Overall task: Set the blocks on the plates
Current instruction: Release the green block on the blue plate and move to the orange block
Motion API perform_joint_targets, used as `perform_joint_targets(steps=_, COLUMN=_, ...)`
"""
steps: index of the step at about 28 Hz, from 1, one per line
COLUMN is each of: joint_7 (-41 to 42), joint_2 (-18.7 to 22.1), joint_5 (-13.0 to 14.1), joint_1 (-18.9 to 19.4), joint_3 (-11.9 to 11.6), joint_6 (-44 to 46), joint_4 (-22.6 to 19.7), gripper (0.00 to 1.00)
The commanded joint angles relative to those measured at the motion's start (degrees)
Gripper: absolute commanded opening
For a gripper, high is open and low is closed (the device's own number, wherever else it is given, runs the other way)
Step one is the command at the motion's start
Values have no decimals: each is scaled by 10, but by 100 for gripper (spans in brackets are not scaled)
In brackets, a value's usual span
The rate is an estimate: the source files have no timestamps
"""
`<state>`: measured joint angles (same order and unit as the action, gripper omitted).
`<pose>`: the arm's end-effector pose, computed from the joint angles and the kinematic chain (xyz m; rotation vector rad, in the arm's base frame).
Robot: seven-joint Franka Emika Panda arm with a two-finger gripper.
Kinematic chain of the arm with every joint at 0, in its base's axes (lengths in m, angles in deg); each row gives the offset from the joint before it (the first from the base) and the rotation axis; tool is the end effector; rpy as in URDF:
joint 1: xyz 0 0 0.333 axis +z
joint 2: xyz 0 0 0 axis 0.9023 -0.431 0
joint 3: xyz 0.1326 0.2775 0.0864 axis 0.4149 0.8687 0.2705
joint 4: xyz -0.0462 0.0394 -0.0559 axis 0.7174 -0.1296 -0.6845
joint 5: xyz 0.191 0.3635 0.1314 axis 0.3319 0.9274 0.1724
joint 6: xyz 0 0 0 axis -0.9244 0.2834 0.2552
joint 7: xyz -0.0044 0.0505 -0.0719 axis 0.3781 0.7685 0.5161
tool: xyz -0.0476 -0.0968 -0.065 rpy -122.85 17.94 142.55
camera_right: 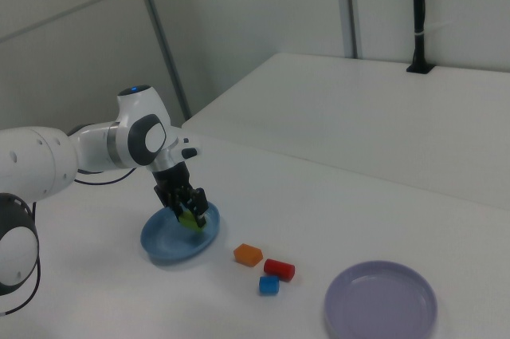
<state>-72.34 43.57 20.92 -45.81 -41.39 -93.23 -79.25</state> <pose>0.6788 0.2640 0.3098 3.0366 0.1314 -0.0171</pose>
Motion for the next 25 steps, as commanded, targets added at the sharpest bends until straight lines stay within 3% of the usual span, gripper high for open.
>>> perform_joint_targets(steps=1, joint_7=1, joint_2=9, joint_5=-24, joint_1=6, joint_3=-3, joint_6=35, joint_4=-5, gripper=94)
perform_joint_targets(steps=2, joint_7=1, joint_2=9, joint_5=-33, joint_1=6, joint_3=-3, joint_6=50, joint_4=-2, gripper=100)
perform_joint_targets(steps=11, joint_7=1, joint_2=26, joint_5=-27, joint_1=1, joint_3=-9, joint_6=58, joint_4=2, gripper=100)
perform_joint_targets(steps=25, joint_7=18, joint_2=19, joint_5=-25, joint_1=-94, joint_3=-15, joint_6=89, joint_4=-1, gripper=100)
